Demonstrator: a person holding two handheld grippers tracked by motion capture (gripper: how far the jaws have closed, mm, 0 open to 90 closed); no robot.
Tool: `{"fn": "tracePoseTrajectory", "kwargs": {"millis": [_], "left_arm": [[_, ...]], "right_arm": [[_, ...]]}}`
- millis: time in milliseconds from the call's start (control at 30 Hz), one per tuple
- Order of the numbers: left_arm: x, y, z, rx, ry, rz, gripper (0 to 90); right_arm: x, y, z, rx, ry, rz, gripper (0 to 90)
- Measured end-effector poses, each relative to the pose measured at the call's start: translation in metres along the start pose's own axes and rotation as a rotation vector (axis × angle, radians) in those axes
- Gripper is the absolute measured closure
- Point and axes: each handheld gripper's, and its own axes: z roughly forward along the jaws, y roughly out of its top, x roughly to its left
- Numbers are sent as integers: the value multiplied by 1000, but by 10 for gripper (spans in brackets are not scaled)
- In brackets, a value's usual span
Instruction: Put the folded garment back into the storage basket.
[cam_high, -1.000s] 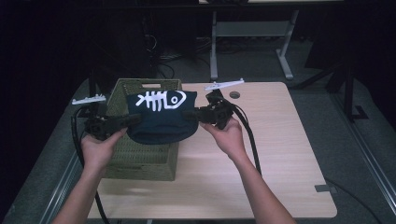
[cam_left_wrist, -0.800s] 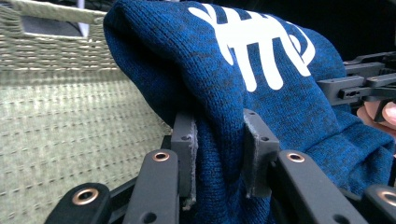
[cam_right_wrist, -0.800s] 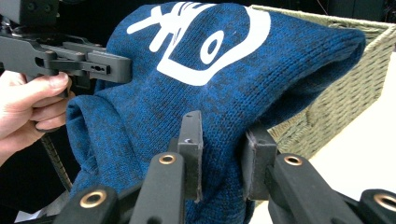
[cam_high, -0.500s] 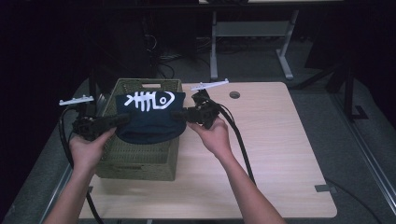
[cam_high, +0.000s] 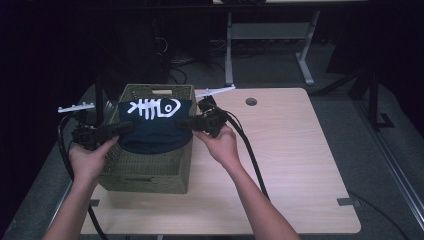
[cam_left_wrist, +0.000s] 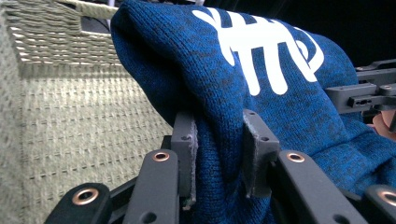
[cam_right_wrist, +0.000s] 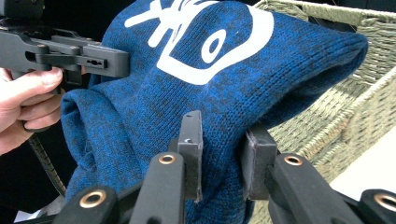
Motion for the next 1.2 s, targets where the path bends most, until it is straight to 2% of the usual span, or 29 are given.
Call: {"fn": "tracePoseTrajectory", "kwargs": {"millis": [733,1200], "left_arm": [[25,-7,1,26,59,-42,700],[34,-12,12,64,89,-46,700]], "right_arm": [[5,-1,36,58,-29,-3,726],[-2,-7,51,92,-41,3,726]]}}
